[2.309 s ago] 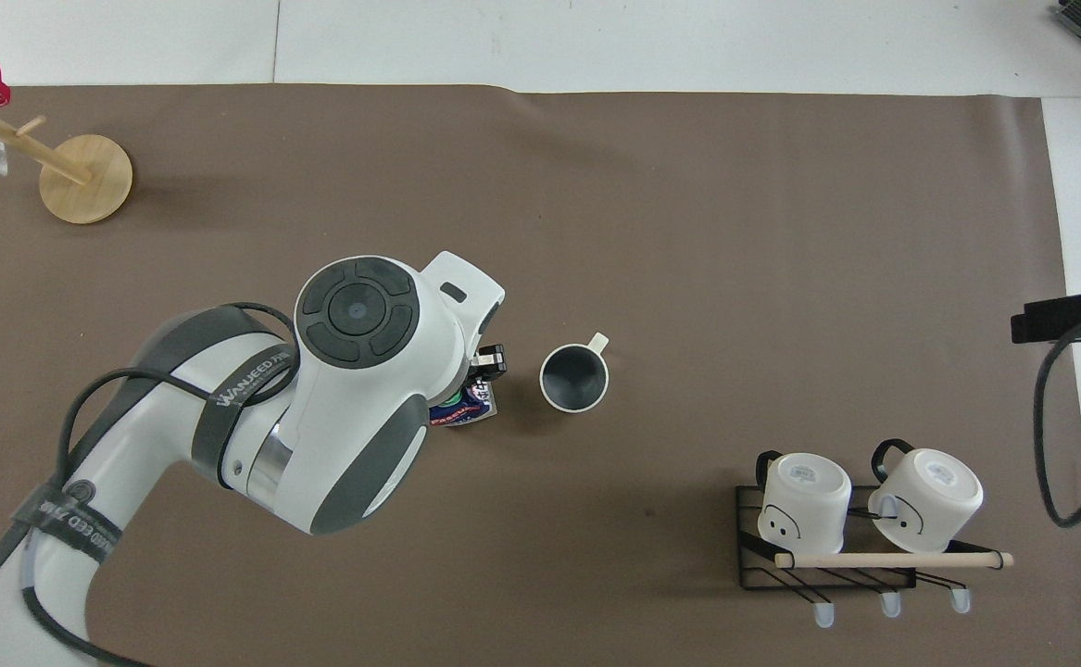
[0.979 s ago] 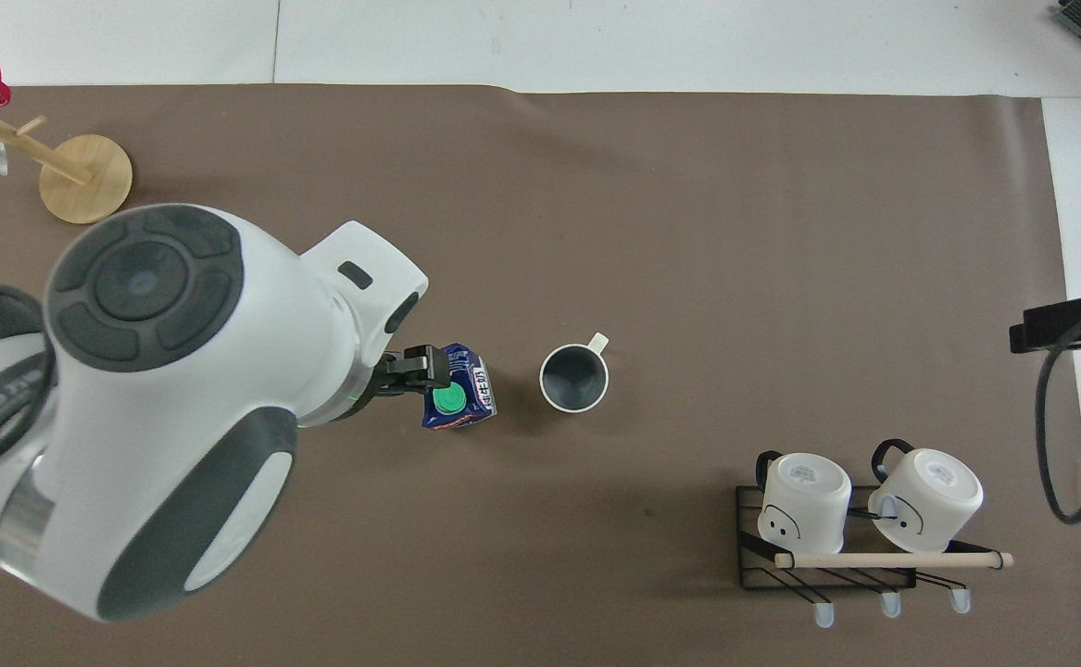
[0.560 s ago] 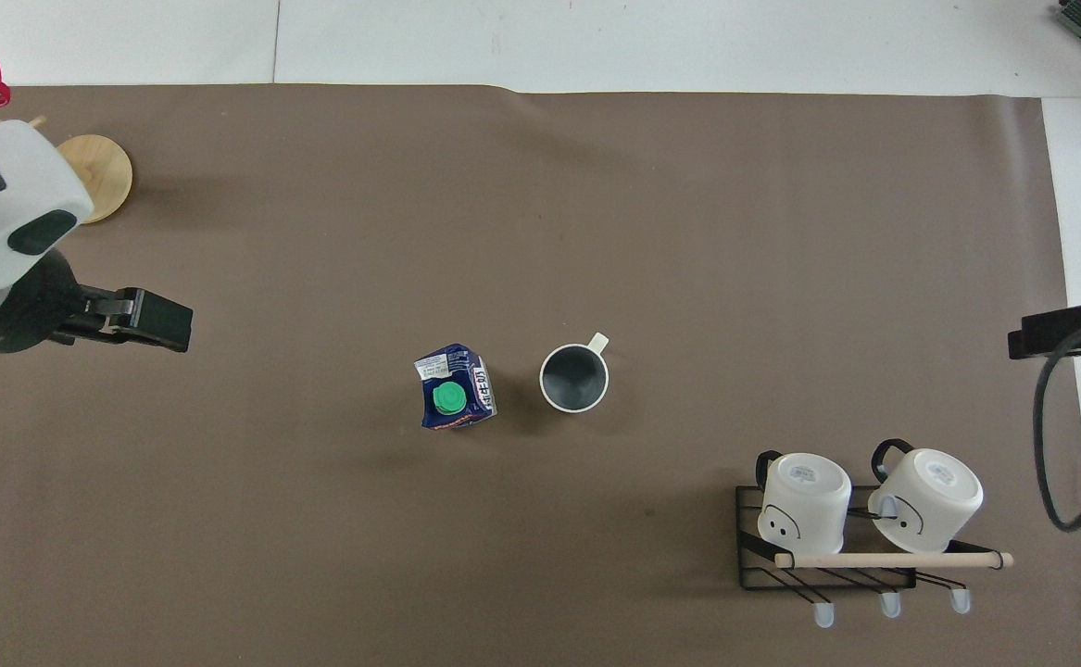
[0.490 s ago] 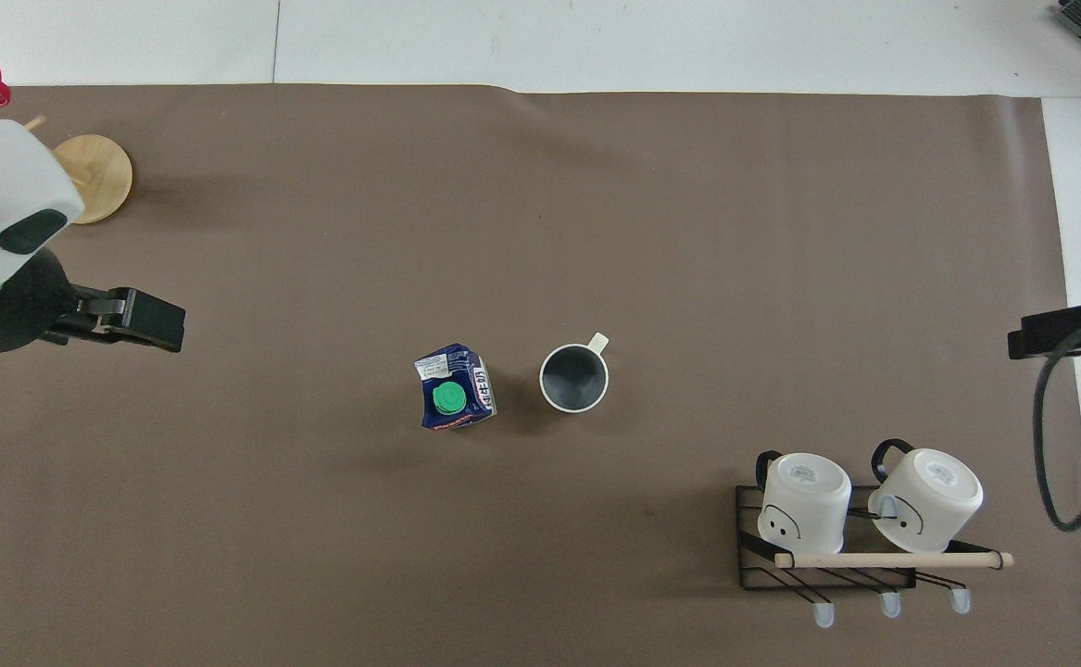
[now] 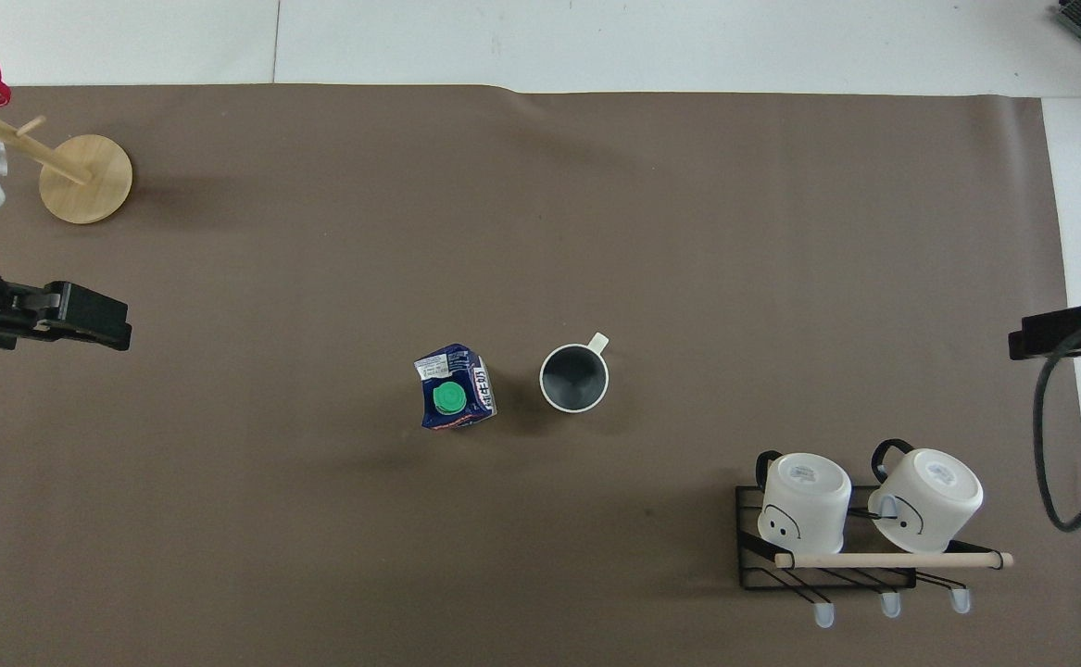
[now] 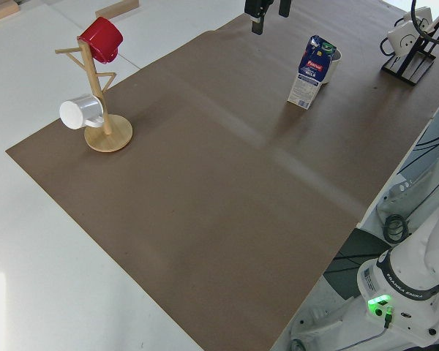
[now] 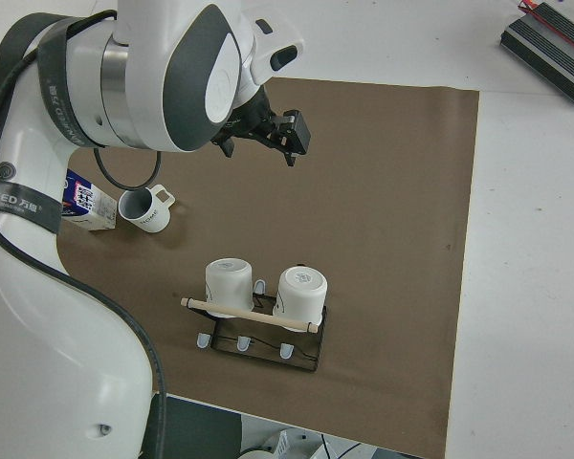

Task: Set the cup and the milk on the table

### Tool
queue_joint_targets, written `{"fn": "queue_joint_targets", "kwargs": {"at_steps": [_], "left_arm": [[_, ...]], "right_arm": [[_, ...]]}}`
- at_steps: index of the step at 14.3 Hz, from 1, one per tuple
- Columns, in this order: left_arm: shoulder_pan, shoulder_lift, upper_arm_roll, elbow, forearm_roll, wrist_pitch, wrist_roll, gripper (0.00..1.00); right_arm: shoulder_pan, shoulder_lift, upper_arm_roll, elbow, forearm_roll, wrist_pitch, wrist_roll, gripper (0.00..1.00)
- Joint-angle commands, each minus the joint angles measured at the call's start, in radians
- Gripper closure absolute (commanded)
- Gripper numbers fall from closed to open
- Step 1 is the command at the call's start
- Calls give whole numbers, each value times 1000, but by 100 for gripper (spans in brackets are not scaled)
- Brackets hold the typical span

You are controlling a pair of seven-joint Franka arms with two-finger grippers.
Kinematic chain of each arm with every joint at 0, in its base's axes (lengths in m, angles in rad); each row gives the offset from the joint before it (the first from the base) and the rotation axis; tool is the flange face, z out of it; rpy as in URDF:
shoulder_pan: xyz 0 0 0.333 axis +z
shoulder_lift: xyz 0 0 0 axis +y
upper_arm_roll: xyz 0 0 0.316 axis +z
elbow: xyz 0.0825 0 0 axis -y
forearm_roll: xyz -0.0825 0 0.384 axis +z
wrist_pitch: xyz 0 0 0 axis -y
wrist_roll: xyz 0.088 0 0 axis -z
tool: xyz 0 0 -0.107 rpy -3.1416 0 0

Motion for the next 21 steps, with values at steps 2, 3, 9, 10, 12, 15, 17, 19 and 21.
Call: {"fn": "queue_joint_targets", "kwargs": {"at_steps": [2, 3, 9, 10, 12, 15, 17, 19, 21], "left_arm": [[14, -13, -8, 15, 10, -19, 12, 0], [12, -13, -8, 15, 10, -20, 10, 0], [14, -13, -9, 15, 12, -19, 10, 0], [14, -13, -8, 15, 12, -19, 10, 0], [14, -13, -6, 15, 12, -23, 10, 0], [35, -42, 3, -14, 9, -32, 45, 0], [37, -54, 4, -28, 9, -39, 64, 0], [37, -54, 4, -28, 9, -48, 64, 0], [37, -54, 4, -28, 9, -48, 62, 0]], "right_arm": [[0, -26, 3, -32, -16, 19, 8, 0], [-2, -14, 2, -17, -7, 8, 11, 0], [-9, 46, 3, 65, 5, -50, 18, 0], [-11, 45, 2, 65, 5, -52, 17, 0], [-11, 45, 0, 65, 7, -53, 14, 0], [-11, 45, 2, 66, 7, -53, 14, 0], [-11, 45, 0, 66, 7, -53, 14, 0], [-11, 45, 2, 66, 7, -53, 14, 0], [-11, 45, 2, 66, 7, -53, 14, 0]]}}
